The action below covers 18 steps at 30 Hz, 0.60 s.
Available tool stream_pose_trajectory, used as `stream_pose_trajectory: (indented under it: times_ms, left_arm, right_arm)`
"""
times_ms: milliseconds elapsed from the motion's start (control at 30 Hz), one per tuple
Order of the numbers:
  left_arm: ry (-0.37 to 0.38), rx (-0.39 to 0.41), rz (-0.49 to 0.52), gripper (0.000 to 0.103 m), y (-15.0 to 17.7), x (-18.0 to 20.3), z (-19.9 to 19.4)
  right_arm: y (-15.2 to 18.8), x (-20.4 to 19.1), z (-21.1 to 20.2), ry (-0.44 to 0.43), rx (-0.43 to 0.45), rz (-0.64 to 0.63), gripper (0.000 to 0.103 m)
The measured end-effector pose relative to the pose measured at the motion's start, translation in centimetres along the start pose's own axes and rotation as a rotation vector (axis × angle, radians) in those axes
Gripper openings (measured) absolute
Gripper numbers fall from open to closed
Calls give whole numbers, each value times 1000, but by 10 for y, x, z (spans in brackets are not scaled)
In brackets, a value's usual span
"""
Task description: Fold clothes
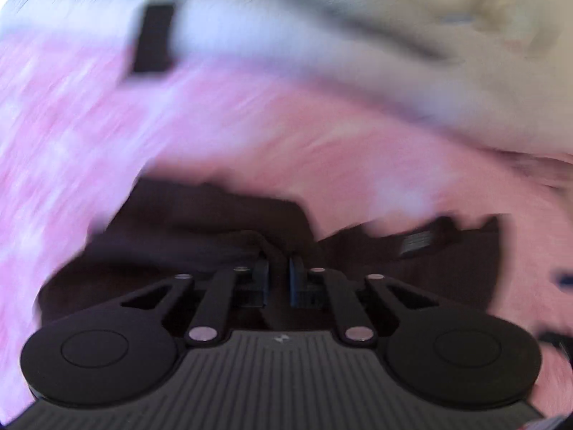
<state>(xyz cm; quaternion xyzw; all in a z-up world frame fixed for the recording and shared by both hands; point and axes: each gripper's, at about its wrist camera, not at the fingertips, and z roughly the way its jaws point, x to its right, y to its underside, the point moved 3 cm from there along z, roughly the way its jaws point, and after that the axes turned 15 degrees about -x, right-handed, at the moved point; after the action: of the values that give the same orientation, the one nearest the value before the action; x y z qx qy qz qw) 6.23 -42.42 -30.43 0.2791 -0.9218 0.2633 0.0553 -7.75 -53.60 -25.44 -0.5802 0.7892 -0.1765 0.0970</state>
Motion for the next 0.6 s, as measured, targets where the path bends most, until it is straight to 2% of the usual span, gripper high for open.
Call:
stream_pose_trajectory:
  times_ms: [100, 200, 267, 367, 500, 533, 600]
  left_arm:
    - [85, 76, 175, 6, 9, 56, -26]
    - [176, 72, 256, 6, 19, 108, -37]
    - [207, 49, 291, 6, 20, 143, -35]
    - [234, 40, 346, 6, 14, 202, -31]
    - [306, 109, 434, 6, -1, 311, -30]
    - [333, 127, 453, 6, -5, 343, -31]
    - [453, 150, 479, 7, -7, 407, -40]
  right_arm:
    - [-10, 18, -9, 65, 4, 67, 83]
    - [3, 36, -13, 113, -67, 104, 83]
    - [22, 46, -18, 146, -116, 116, 83]
    - [63, 68, -33, 177, -171, 166, 83]
    - [132, 103, -58, 199, -239, 309, 83]
    - [150, 110, -63, 204, -255, 345, 83]
    - [184, 123, -72, 215, -290, 407, 83]
